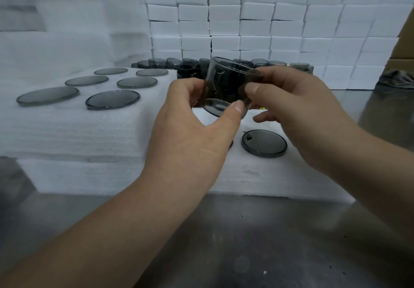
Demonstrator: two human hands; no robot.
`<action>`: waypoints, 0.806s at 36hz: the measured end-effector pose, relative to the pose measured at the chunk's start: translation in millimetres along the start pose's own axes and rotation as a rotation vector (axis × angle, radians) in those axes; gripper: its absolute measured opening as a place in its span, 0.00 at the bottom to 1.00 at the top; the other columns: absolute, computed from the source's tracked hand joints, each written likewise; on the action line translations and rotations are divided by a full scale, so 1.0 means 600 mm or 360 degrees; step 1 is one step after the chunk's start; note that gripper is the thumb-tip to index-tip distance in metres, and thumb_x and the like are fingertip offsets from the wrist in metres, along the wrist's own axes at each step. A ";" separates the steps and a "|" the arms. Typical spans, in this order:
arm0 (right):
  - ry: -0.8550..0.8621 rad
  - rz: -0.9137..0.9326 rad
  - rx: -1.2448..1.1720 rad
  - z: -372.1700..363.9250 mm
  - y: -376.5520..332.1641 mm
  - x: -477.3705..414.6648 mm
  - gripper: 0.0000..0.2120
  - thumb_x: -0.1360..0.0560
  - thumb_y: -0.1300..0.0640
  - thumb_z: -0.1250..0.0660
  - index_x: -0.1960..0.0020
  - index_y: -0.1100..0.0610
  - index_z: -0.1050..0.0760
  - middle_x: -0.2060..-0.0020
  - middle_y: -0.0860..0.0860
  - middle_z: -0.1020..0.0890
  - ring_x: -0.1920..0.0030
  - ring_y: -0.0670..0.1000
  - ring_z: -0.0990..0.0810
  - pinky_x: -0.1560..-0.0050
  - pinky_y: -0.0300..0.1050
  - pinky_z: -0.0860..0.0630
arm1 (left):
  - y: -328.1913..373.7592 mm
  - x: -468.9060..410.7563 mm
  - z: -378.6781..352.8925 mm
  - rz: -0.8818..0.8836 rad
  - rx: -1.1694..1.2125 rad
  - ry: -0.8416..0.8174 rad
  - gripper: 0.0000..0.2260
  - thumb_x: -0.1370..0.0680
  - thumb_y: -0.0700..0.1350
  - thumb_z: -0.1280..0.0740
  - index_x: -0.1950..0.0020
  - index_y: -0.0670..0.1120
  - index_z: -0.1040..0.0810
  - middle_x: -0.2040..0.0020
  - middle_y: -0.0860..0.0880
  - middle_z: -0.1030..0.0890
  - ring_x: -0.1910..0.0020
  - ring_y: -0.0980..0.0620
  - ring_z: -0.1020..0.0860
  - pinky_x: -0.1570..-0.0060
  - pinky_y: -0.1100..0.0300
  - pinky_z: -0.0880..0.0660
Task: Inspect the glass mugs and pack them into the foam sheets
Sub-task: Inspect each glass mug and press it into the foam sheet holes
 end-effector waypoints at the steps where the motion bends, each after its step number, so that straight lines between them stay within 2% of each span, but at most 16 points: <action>1: 0.0013 0.0001 0.0001 0.001 0.000 0.000 0.08 0.36 0.48 0.34 0.58 0.47 0.22 0.65 0.45 0.18 0.62 0.46 0.21 0.60 0.43 0.23 | 0.000 0.000 -0.002 -0.0006 0.0000 -0.0016 0.15 0.30 0.55 0.30 0.46 0.59 0.29 0.52 0.66 0.23 0.49 0.74 0.29 0.54 0.82 0.36; 3: 0.0042 0.0005 0.0017 0.004 0.000 0.000 0.09 0.37 0.47 0.33 0.57 0.47 0.22 0.63 0.46 0.17 0.61 0.46 0.20 0.58 0.44 0.23 | 0.000 0.001 -0.006 -0.0005 -0.0015 -0.0046 0.15 0.31 0.56 0.31 0.47 0.60 0.30 0.53 0.69 0.24 0.50 0.76 0.30 0.55 0.83 0.36; 6: 0.0079 0.0051 0.0065 0.007 -0.005 0.000 0.11 0.38 0.48 0.31 0.57 0.47 0.24 0.63 0.43 0.17 0.60 0.43 0.19 0.59 0.39 0.24 | 0.002 0.000 -0.009 0.0001 -0.0068 -0.0091 0.14 0.34 0.59 0.35 0.49 0.65 0.31 0.55 0.74 0.27 0.52 0.80 0.33 0.58 0.84 0.38; 10: 0.0095 0.0157 0.0296 0.008 -0.018 0.004 0.15 0.37 0.48 0.27 0.53 0.43 0.27 0.58 0.41 0.19 0.56 0.41 0.20 0.55 0.35 0.24 | -0.003 -0.001 -0.018 0.0022 -0.0219 -0.0171 0.26 0.35 0.60 0.39 0.37 0.63 0.31 0.43 0.66 0.27 0.45 0.71 0.32 0.56 0.76 0.35; 12: 0.0082 0.0239 0.0465 0.005 -0.027 0.007 0.16 0.35 0.49 0.26 0.52 0.39 0.29 0.57 0.39 0.20 0.56 0.39 0.22 0.55 0.30 0.26 | -0.002 0.000 -0.024 0.0015 -0.0253 -0.0227 0.23 0.35 0.59 0.39 0.39 0.65 0.29 0.44 0.65 0.27 0.47 0.72 0.32 0.58 0.80 0.36; 14: 0.0085 0.0279 0.0565 0.004 -0.031 0.008 0.16 0.34 0.49 0.26 0.51 0.38 0.29 0.54 0.40 0.21 0.54 0.40 0.23 0.55 0.30 0.27 | -0.002 0.000 -0.027 0.0014 -0.0266 -0.0266 0.17 0.34 0.58 0.40 0.46 0.65 0.27 0.48 0.63 0.26 0.49 0.76 0.34 0.61 0.85 0.40; 15: 0.0093 0.0290 0.0613 0.003 -0.032 0.008 0.17 0.35 0.47 0.27 0.50 0.38 0.29 0.53 0.40 0.21 0.54 0.40 0.23 0.54 0.32 0.27 | -0.004 0.000 -0.028 0.0023 -0.0275 -0.0279 0.15 0.34 0.58 0.40 0.48 0.66 0.27 0.49 0.62 0.25 0.50 0.75 0.33 0.61 0.84 0.39; 17: 0.0114 0.0330 0.0712 0.002 -0.036 0.010 0.19 0.37 0.44 0.28 0.48 0.39 0.30 0.53 0.41 0.22 0.53 0.40 0.24 0.53 0.34 0.27 | -0.008 0.001 -0.030 0.0053 -0.0298 -0.0293 0.14 0.35 0.58 0.40 0.50 0.67 0.28 0.51 0.62 0.26 0.49 0.68 0.30 0.60 0.77 0.34; 19: 0.0125 0.0369 0.0770 0.000 -0.040 0.012 0.19 0.38 0.43 0.31 0.48 0.38 0.31 0.53 0.40 0.23 0.54 0.40 0.24 0.52 0.32 0.27 | -0.011 0.002 -0.031 0.0081 -0.0336 -0.0293 0.15 0.36 0.58 0.40 0.49 0.69 0.29 0.52 0.63 0.27 0.48 0.63 0.30 0.60 0.71 0.35; 23: 0.0122 0.0417 0.0825 -0.003 -0.042 0.014 0.20 0.37 0.44 0.30 0.49 0.36 0.34 0.54 0.38 0.25 0.53 0.38 0.25 0.52 0.29 0.29 | -0.017 0.002 -0.030 0.0095 -0.0396 -0.0301 0.12 0.34 0.60 0.38 0.52 0.70 0.30 0.52 0.63 0.28 0.46 0.59 0.30 0.56 0.69 0.36; 26: 0.0122 0.0427 0.0858 -0.002 -0.041 0.014 0.20 0.37 0.45 0.30 0.48 0.38 0.34 0.54 0.38 0.26 0.52 0.38 0.26 0.52 0.29 0.30 | -0.020 0.001 -0.032 0.0106 -0.0406 -0.0319 0.10 0.33 0.58 0.36 0.53 0.69 0.30 0.51 0.63 0.28 0.45 0.58 0.30 0.56 0.66 0.35; 29: 0.0118 0.0400 0.0856 -0.001 -0.038 0.013 0.21 0.38 0.43 0.30 0.48 0.40 0.33 0.53 0.39 0.25 0.53 0.37 0.26 0.54 0.27 0.30 | -0.019 0.002 -0.031 0.0096 -0.0394 -0.0311 0.12 0.33 0.58 0.36 0.52 0.70 0.31 0.52 0.61 0.26 0.47 0.59 0.29 0.56 0.69 0.36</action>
Point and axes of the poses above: each hand's wrist, its own x-axis away from the middle knuckle, its own z-axis out of the back of the hand, y = z × x, the point moved 10 cm from there along -x, towards the middle knuckle
